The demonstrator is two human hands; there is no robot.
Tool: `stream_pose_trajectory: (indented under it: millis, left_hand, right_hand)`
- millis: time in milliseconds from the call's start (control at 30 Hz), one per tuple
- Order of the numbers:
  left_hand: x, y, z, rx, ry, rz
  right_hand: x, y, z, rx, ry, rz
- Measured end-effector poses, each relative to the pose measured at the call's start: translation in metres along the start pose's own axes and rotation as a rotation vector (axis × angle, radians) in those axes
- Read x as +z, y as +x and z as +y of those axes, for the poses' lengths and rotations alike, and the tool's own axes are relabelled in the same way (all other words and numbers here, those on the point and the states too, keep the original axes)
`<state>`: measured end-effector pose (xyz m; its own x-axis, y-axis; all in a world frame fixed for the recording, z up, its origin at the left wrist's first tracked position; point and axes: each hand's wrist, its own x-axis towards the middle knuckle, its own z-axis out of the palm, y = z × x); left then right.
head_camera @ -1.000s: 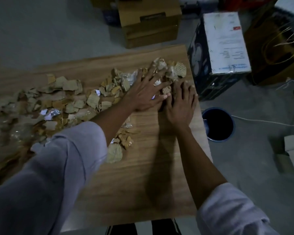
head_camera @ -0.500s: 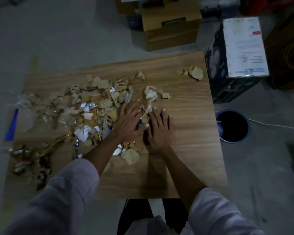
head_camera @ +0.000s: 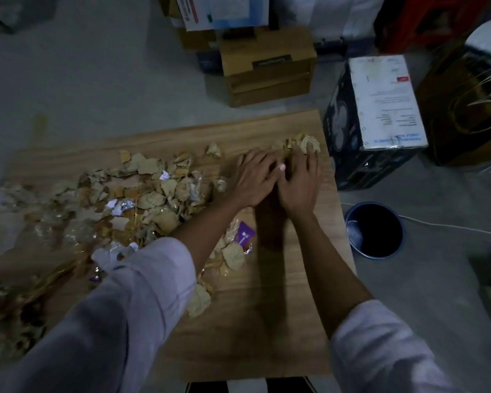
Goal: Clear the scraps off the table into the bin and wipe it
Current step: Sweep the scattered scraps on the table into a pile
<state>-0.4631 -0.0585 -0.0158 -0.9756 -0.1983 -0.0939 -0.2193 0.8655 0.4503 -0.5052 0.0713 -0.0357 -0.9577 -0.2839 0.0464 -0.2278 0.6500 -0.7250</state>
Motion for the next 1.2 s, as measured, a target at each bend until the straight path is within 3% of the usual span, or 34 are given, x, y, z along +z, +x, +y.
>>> stream_pose_trajectory:
  millis: [100, 200, 367, 567, 667, 733, 867, 967, 1067, 1133, 1200]
  left_hand:
    - [0.014, 0.028, -0.002, -0.078, -0.061, -0.042]
    - [0.018, 0.029, 0.002, -0.075, -0.010, -0.151]
    - [0.002, -0.017, 0.009, -0.053, 0.158, -0.219]
    - [-0.020, -0.115, 0.003, -0.112, 0.343, -0.175]
    - [-0.033, -0.159, -0.002, -0.094, 0.338, -0.014]
    - [-0.039, -0.186, -0.003, -0.083, 0.255, 0.155]
    - [-0.037, -0.237, -0.011, -0.204, 0.068, 0.363]
    - [-0.023, -0.260, -0.024, -0.344, 0.025, 0.242]
    - [-0.013, -0.270, -0.037, -0.352, 0.023, -0.079]
    - [-0.019, -0.282, -0.046, -0.264, 0.027, -0.056]
    - [-0.037, -0.299, -0.058, -0.224, 0.000, 0.137]
  right_hand:
    - [0.009, 0.036, 0.014, -0.001, -0.127, -0.011]
    - [0.015, 0.047, 0.029, -0.016, -0.209, -0.170]
    - [0.029, 0.006, 0.028, -0.176, -0.159, -0.279]
    - [0.046, -0.087, -0.003, -0.226, 0.070, -0.397]
    - [0.052, -0.122, -0.024, -0.207, 0.138, -0.517]
    - [0.048, -0.136, -0.036, -0.233, 0.198, -0.501]
    - [0.026, -0.166, -0.057, -0.102, 0.203, -0.253]
    - [0.031, -0.188, -0.061, 0.058, 0.164, -0.190]
    - [0.051, -0.202, -0.076, 0.082, 0.192, -0.456]
    - [0.060, -0.210, -0.095, 0.003, 0.139, -0.467]
    - [0.064, -0.218, -0.122, -0.038, 0.073, -0.336]
